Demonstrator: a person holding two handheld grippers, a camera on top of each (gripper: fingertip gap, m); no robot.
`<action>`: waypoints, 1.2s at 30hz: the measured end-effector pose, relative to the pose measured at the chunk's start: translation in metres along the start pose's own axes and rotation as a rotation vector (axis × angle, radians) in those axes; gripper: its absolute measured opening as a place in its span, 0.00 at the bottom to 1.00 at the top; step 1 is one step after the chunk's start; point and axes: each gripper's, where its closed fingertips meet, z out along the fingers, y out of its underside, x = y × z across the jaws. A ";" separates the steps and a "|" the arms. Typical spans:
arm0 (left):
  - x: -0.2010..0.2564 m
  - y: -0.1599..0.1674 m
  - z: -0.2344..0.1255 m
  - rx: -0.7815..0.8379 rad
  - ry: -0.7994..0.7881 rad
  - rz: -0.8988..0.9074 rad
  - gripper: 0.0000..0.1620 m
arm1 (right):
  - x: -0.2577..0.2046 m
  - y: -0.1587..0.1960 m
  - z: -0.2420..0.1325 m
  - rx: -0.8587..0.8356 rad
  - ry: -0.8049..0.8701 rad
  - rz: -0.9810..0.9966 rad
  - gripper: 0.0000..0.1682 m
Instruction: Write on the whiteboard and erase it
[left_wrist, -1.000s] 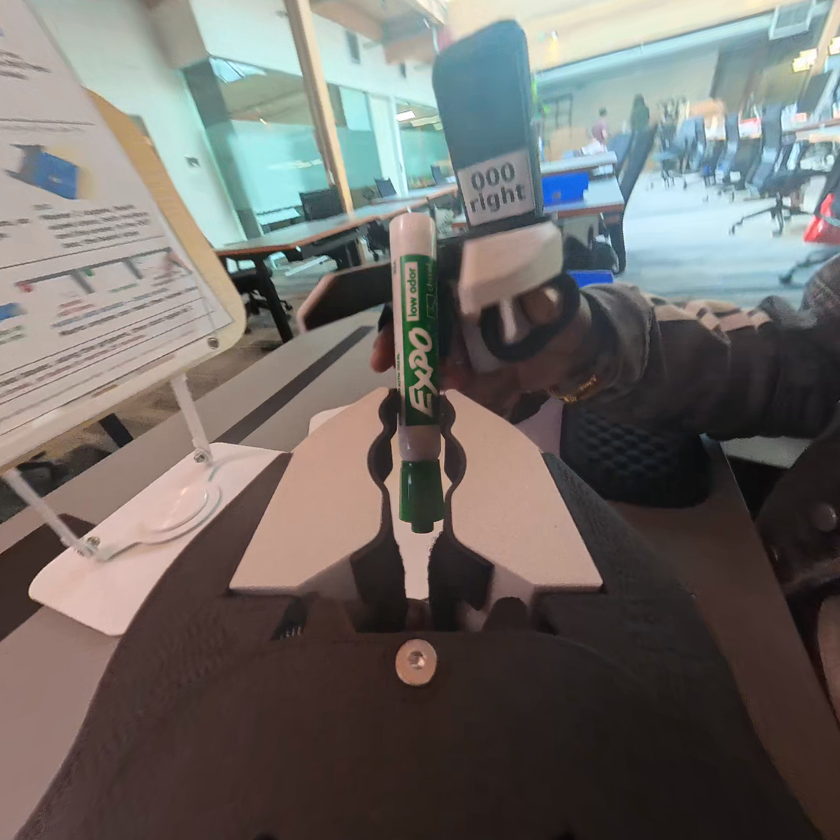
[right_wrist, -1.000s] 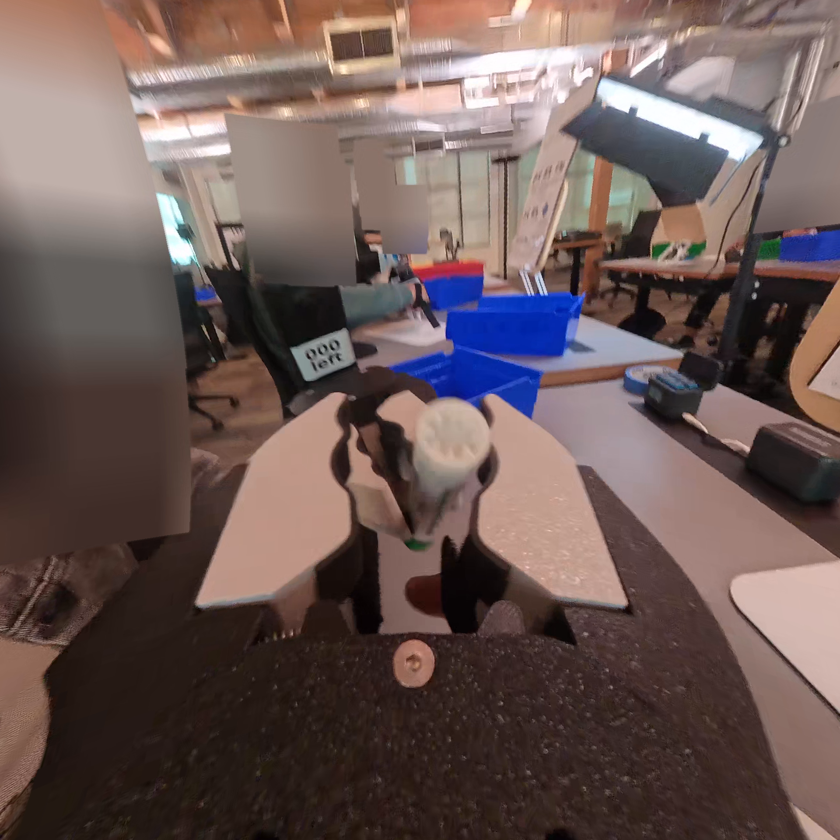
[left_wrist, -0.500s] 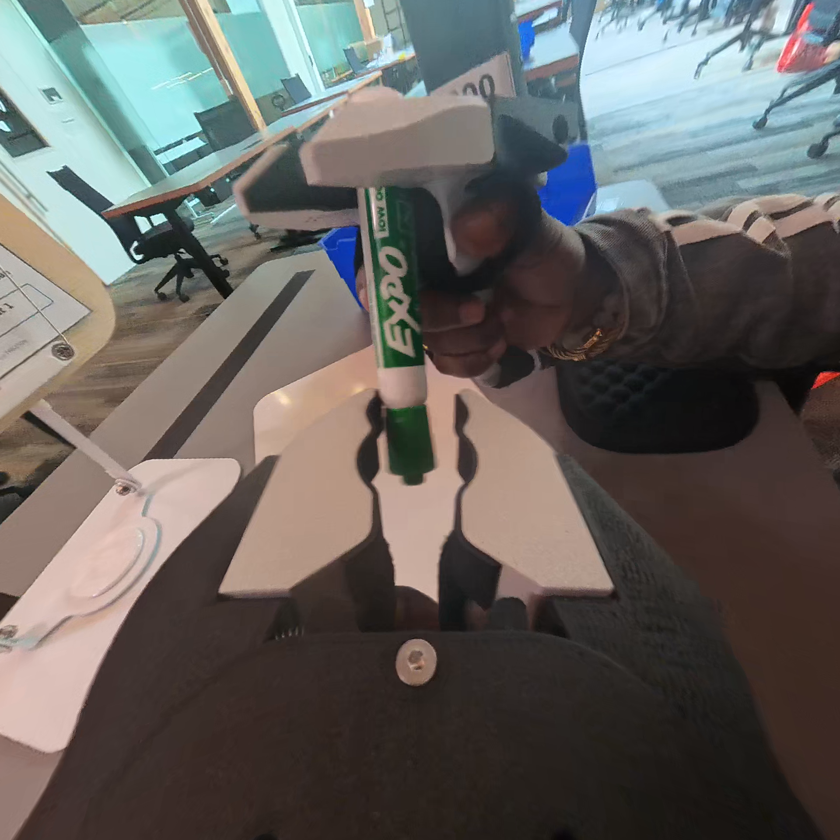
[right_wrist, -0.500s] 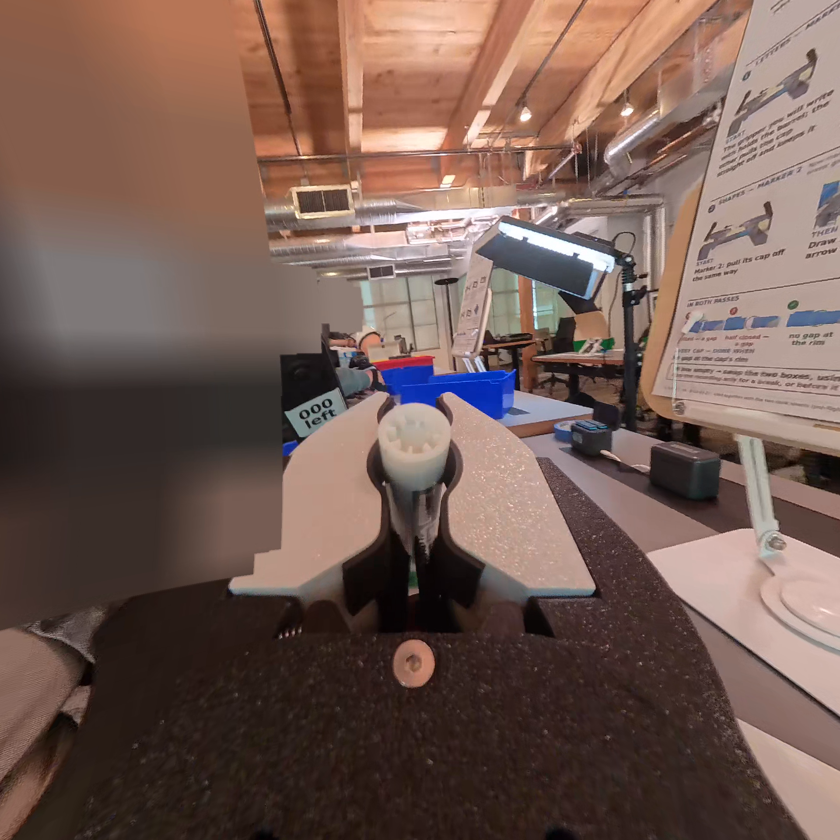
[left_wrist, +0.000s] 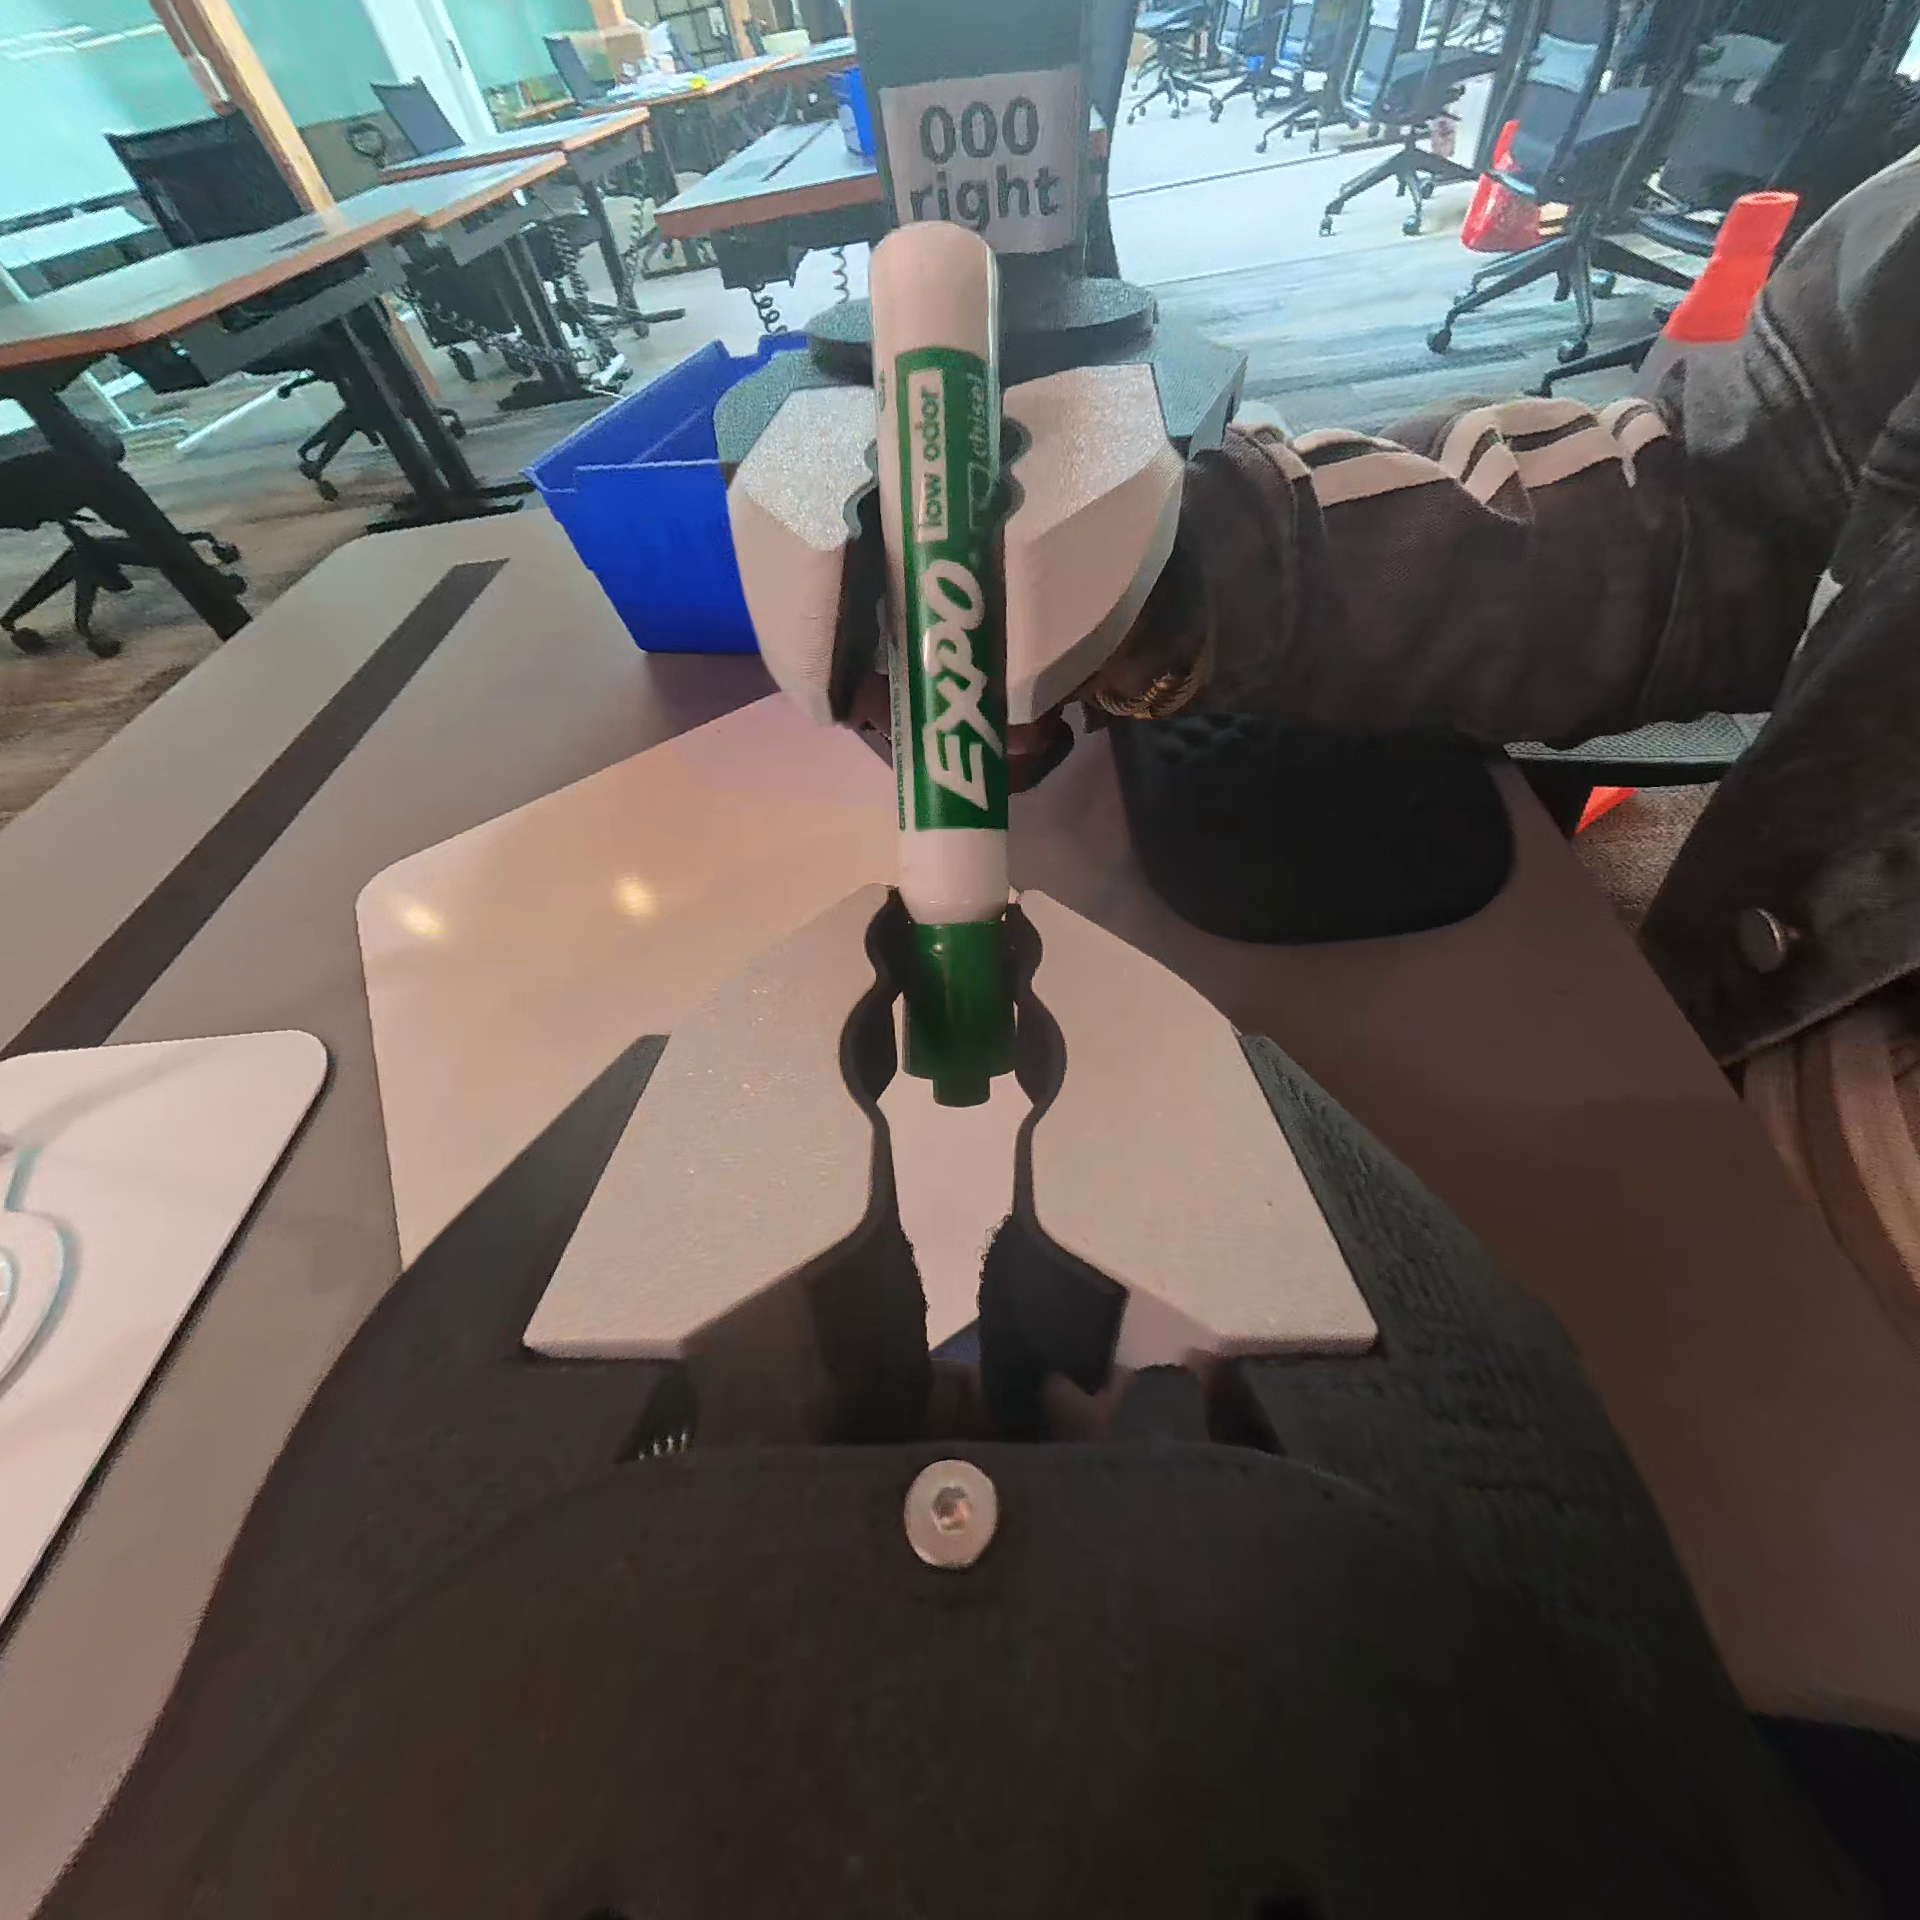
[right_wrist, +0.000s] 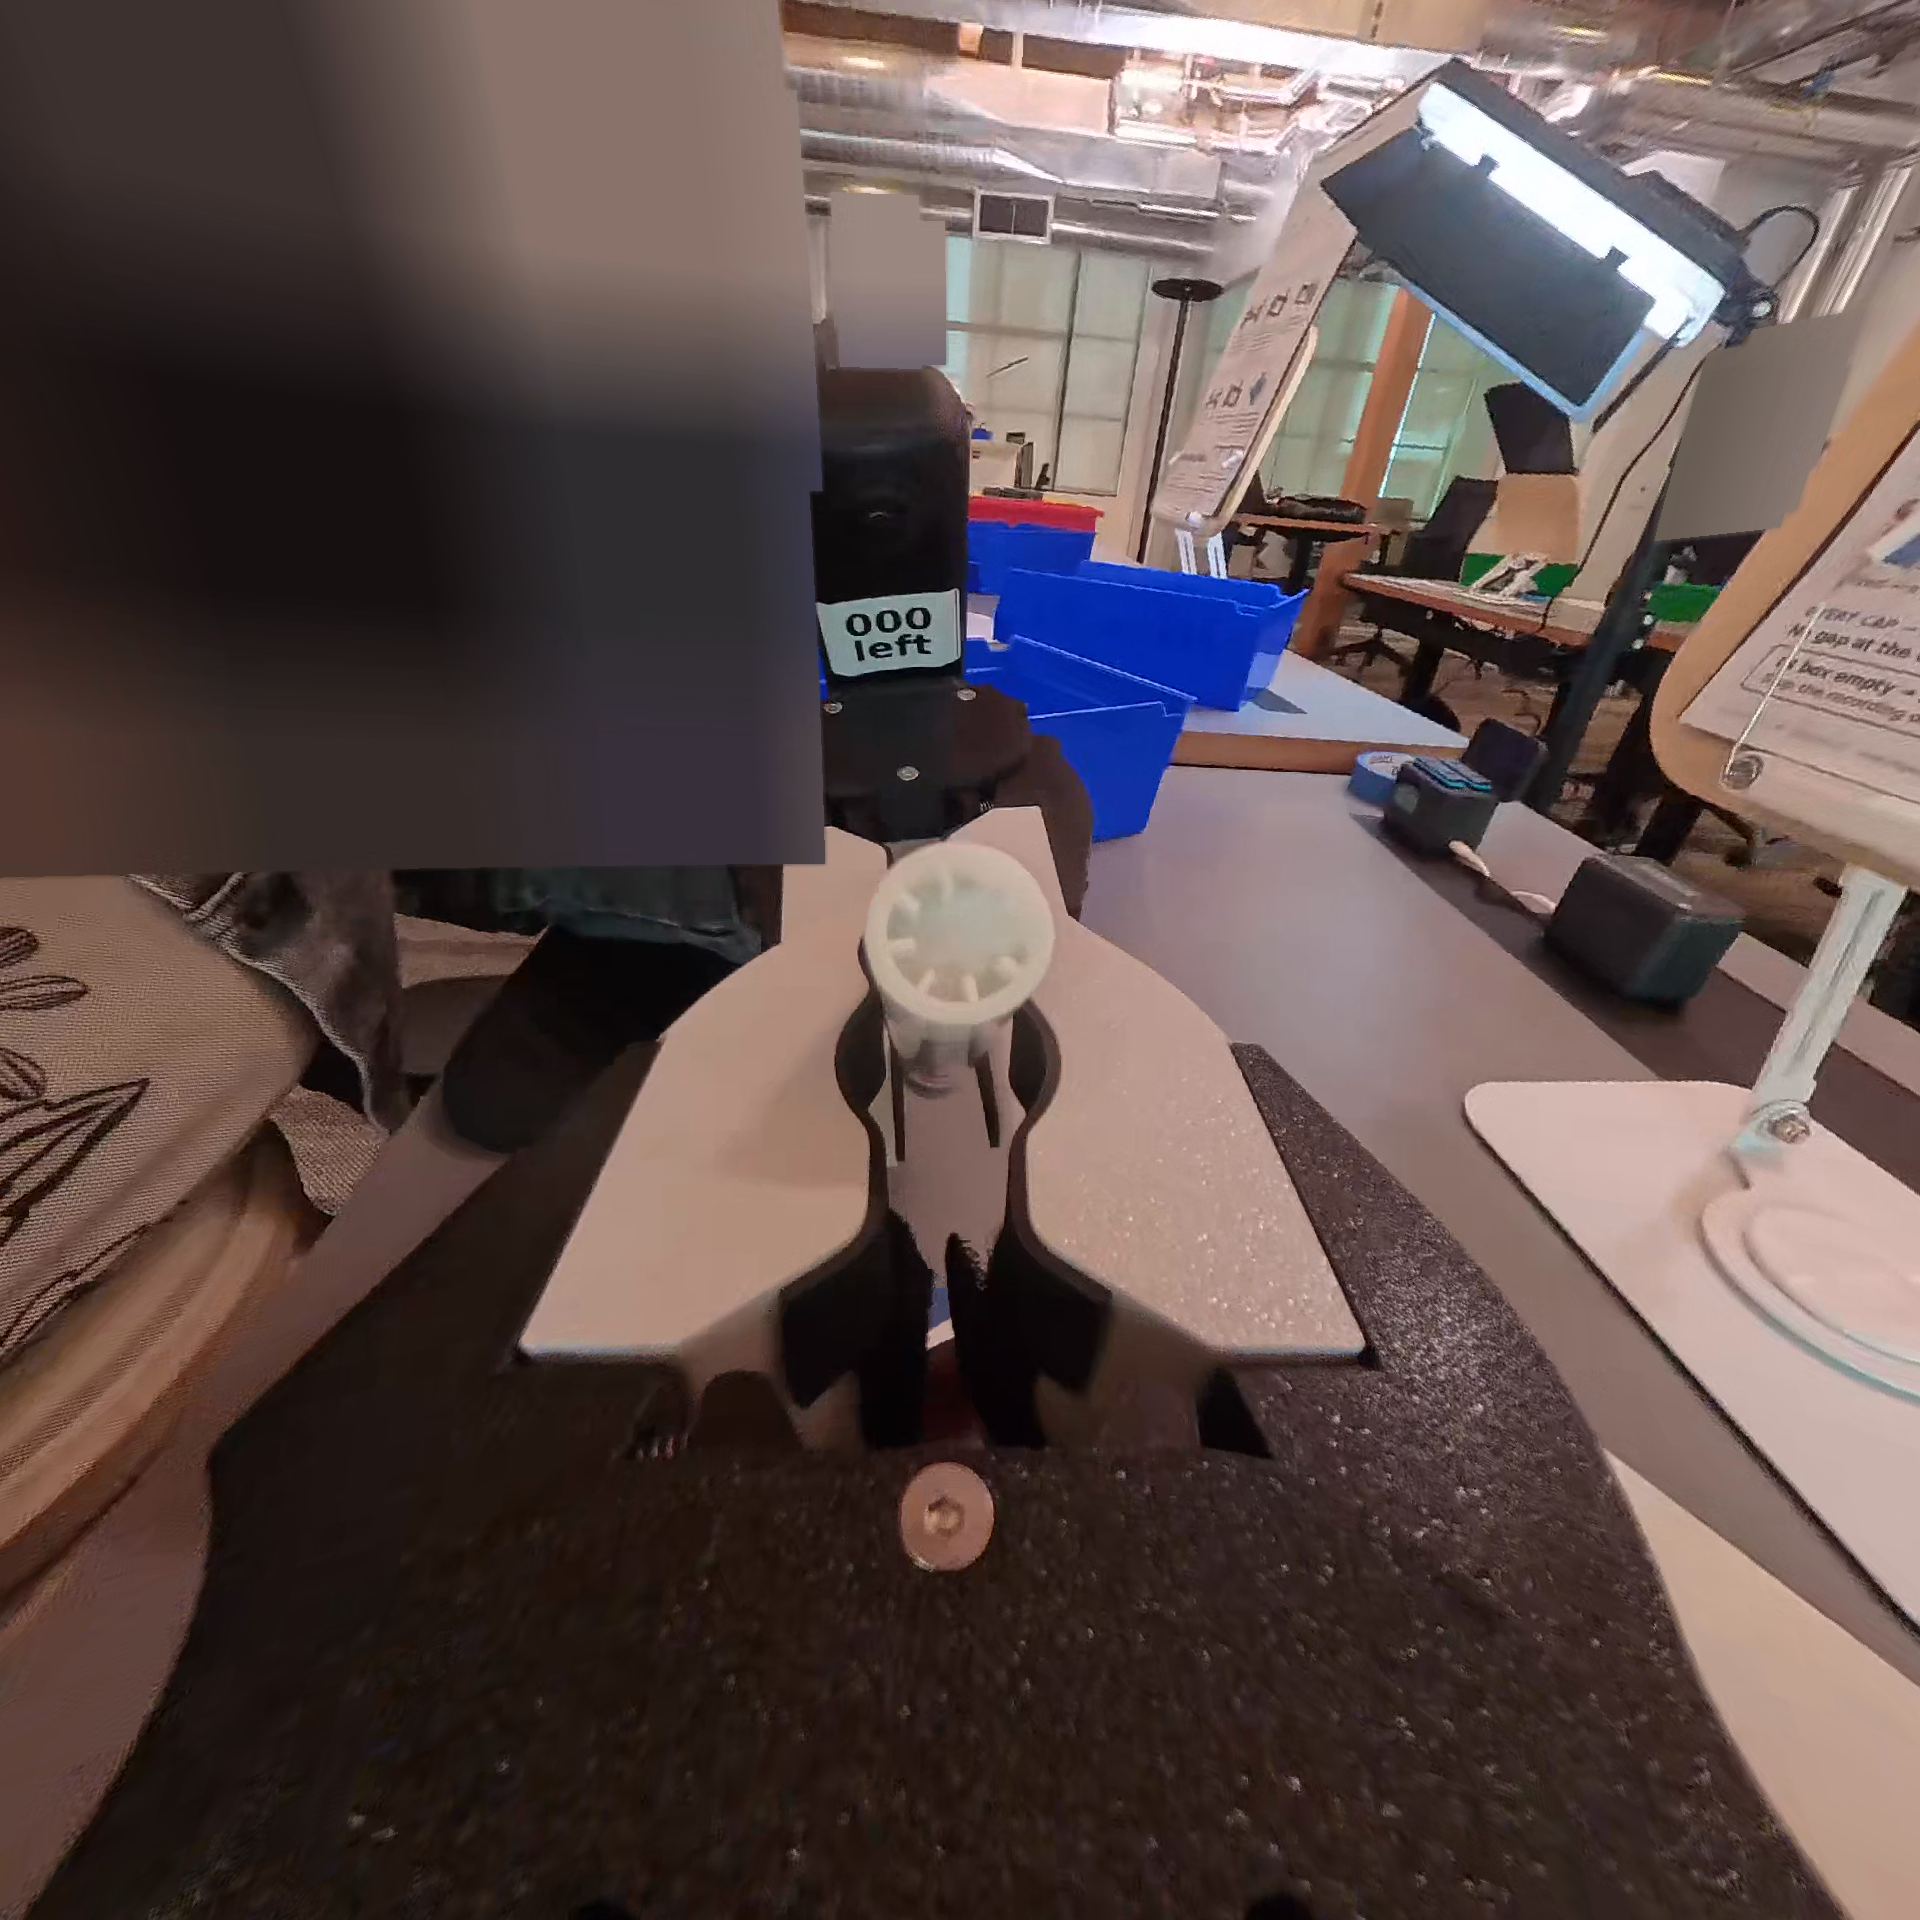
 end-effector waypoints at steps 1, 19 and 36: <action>0.000 0.002 0.000 -0.005 0.000 -0.001 0.11 | 0.000 0.002 0.000 -0.001 0.000 -0.003 0.12; 0.025 -0.019 0.004 0.048 0.026 0.107 0.12 | -0.033 -0.017 -0.012 -0.049 0.101 -0.146 0.10; -0.045 0.025 -0.034 -0.056 -0.348 -0.057 0.11 | -0.006 -0.097 -0.093 0.272 0.363 -0.141 0.11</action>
